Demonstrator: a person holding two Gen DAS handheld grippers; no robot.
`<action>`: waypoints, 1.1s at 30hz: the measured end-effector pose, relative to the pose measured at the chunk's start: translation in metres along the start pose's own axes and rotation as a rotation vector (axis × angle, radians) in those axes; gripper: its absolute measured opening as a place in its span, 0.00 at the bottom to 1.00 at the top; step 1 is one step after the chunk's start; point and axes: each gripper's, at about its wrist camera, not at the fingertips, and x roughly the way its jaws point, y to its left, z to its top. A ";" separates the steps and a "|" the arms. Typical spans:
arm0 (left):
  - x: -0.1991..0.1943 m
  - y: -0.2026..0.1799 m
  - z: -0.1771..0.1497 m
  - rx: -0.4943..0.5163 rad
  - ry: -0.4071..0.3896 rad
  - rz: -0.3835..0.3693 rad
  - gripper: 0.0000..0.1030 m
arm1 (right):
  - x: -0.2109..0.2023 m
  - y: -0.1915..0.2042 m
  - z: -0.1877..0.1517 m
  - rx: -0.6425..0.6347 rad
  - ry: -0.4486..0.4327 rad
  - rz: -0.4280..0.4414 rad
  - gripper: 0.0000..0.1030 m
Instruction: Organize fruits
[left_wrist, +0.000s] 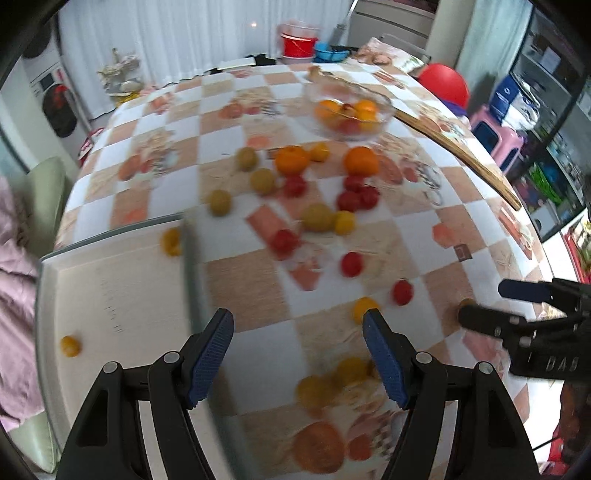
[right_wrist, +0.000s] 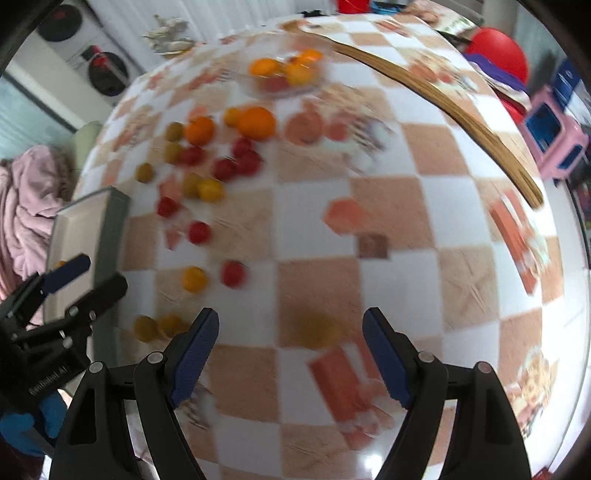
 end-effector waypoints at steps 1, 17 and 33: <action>0.003 -0.005 0.001 0.006 0.003 -0.002 0.72 | 0.001 -0.004 -0.002 0.002 0.002 -0.007 0.81; 0.051 -0.042 0.006 0.056 0.070 0.028 0.72 | 0.024 -0.014 -0.016 -0.061 0.012 -0.062 0.78; 0.051 -0.044 0.001 0.029 0.101 -0.029 0.22 | 0.020 -0.014 -0.011 -0.076 0.016 -0.012 0.27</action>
